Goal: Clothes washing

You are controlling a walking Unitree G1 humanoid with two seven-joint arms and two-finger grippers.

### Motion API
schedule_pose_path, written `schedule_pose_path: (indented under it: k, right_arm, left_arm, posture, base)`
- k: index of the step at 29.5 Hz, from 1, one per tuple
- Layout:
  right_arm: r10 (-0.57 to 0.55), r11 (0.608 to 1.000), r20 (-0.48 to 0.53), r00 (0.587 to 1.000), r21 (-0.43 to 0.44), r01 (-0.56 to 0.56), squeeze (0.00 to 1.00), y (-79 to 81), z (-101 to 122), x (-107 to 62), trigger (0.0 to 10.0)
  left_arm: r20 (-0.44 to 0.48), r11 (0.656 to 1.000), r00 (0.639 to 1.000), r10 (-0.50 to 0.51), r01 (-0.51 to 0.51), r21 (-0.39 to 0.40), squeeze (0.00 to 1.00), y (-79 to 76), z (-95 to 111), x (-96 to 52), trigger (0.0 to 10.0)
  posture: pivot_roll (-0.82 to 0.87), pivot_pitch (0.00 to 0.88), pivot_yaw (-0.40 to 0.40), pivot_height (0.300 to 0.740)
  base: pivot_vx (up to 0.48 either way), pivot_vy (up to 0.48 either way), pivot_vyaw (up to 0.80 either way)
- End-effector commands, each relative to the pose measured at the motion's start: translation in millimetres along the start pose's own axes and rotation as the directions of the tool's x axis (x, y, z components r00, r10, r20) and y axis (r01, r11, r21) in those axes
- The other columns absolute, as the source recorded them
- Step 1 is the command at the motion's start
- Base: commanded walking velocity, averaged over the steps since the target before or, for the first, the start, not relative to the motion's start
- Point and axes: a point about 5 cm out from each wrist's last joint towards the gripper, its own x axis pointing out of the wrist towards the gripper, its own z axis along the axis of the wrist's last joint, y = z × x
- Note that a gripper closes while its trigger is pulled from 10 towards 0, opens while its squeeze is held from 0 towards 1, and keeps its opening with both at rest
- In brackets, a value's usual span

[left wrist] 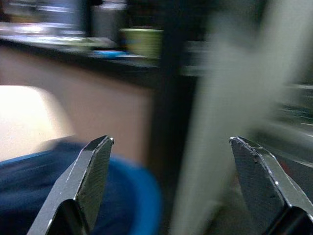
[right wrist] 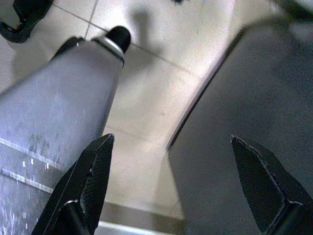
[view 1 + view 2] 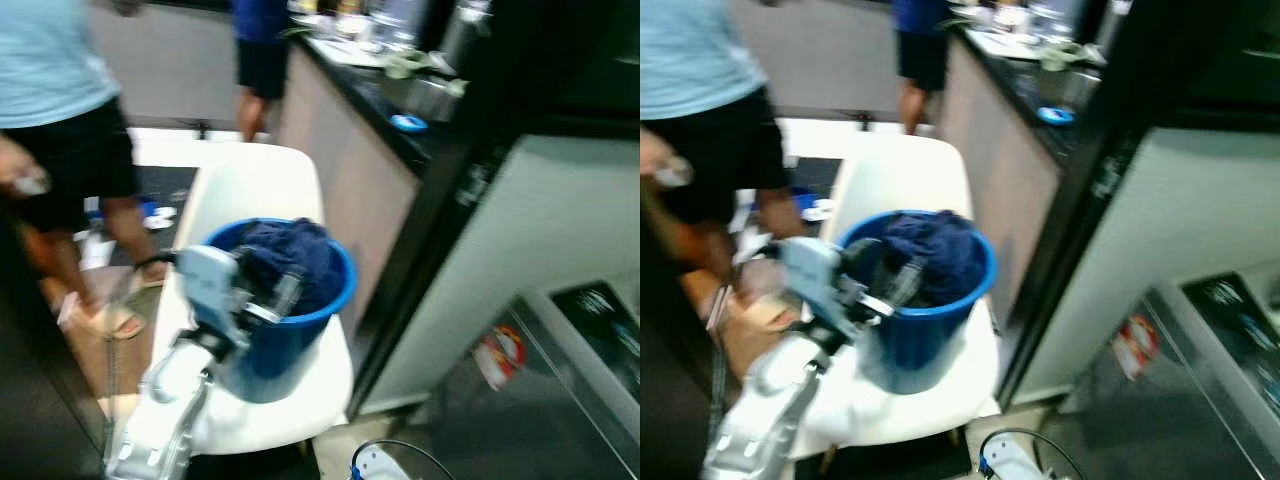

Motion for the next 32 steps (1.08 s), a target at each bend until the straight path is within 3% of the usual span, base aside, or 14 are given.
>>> schedule_pose_path:
  k: [1, 3, 7, 8, 9, 14, 16, 20, 22, 26, 32]
  right_arm:
    - [-0.002, 1.000, -0.003, 1.000, 0.015, 0.002, 0.00, 1.4, -2.1, 0.4, 10.0]
    - [-0.002, 1.000, -0.005, 1.000, 0.019, 0.002, 0.00, 1.8, -3.5, 0.5, 10.0]
    - [0.003, 1.000, -0.014, 1.000, 0.022, -0.003, 0.00, 3.6, -6.6, 0.9, 10.0]
    - [0.009, 1.000, -0.019, 1.000, 0.022, -0.008, 0.00, 6.5, -7.5, 1.5, 10.0]
    - [0.010, 1.000, -0.019, 1.000, 0.022, -0.010, 0.00, 7.6, -7.3, 1.7, 10.0]
    - [0.010, 1.000, -0.020, 1.000, 0.019, -0.009, 0.00, 6.7, -7.8, 1.5, 10.0]
    - [0.007, 1.000, -0.022, 1.000, 0.008, -0.007, 0.00, 3.6, -9.3, 0.7, 10.0]
    - [0.007, 1.000, -0.022, 1.000, 0.008, -0.007, 0.00, 3.6, -9.3, 0.7, 10.0]
    - [0.006, 1.000, -0.023, 1.000, 0.001, -0.006, 0.00, 2.3, -9.6, 0.4, 10.0]
    - [0.002, 1.000, -0.030, 1.000, -0.030, -0.003, 0.00, -1.9, -10.7, -0.6, 10.0]
    - [-0.033, 0.997, -0.069, 0.997, -0.072, 0.028, 0.00, -26.0, -22.9, -7.9, 10.0]
  left_arm:
    - [-0.058, 1.000, 0.998, 0.017, -0.017, 0.004, 0.00, 2.5, -10.8, -5.3, 10.0]
    - [-0.066, 0.999, 0.997, 0.031, -0.031, 0.008, 0.00, 4.1, -12.4, -7.1, 10.0]
    - [-0.076, 0.989, 0.986, 0.146, -0.146, 0.012, 0.00, 21.9, -15.1, -20.0, 10.0]
    - [-0.085, 0.955, 0.952, 0.296, -0.293, 0.040, 0.00, 41.8, -15.7, -33.1, 10.0]
    - [-0.088, 0.937, 0.933, 0.348, -0.345, 0.051, 0.00, 48.8, -16.0, -37.9, 10.0]
    - [-0.096, 0.904, 0.899, 0.428, -0.422, 0.074, 0.00, 59.9, -17.8, -48.7, 10.0]
    - [-0.101, 0.850, 0.845, 0.525, -0.515, 0.114, 0.00, 73.5, -19.3, -64.3, 10.0]
    - [-0.101, 0.850, 0.845, 0.525, -0.515, 0.114, 0.00, 73.5, -19.3, -64.3, 10.0]
    - [-0.101, 0.834, 0.829, 0.550, -0.537, 0.127, 0.00, 77.0, -19.8, -68.2, 10.0]
    - [-0.080, 0.835, 0.835, 0.545, -0.532, 0.142, 0.00, 76.6, -20.9, -56.6, 10.0]
    - [-0.060, 0.825, 0.826, 0.560, -0.551, 0.123, 0.00, 71.6, -26.5, -46.0, 10.0]
  posture:
    - [0.28, 0.000, -0.135, 0.740]
    - [0.28, 0.000, -0.135, 0.740]
    - [0.28, 0.000, -0.130, 0.740]
    - [0.28, 0.000, -0.132, 0.740]
    - [0.28, 0.000, -0.132, 0.740]
    - [0.29, 0.000, -0.139, 0.740]
    - [0.29, 0.000, -0.145, 0.740]
    - [0.29, 0.000, -0.145, 0.740]
    - [0.30, 0.000, -0.153, 0.740]
    - [0.26, 0.000, -0.197, 0.740]
    - [0.24, 0.000, -0.270, 0.740]
  base:
    - [0.000, 0.000, 0.00]
    - [0.000, 0.000, 0.00]
    - [0.000, 0.000, 0.00]
    - [0.000, 0.000, 0.00]
    - [0.000, 0.000, 0.00]
    - [0.000, 0.000, 0.00]
    - [0.000, 0.000, 0.00]
    - [0.000, 0.000, 0.00]
    - [0.000, 0.000, 0.00]
    - [0.000, 0.000, 0.00]
    - [0.000, 0.000, 0.00]
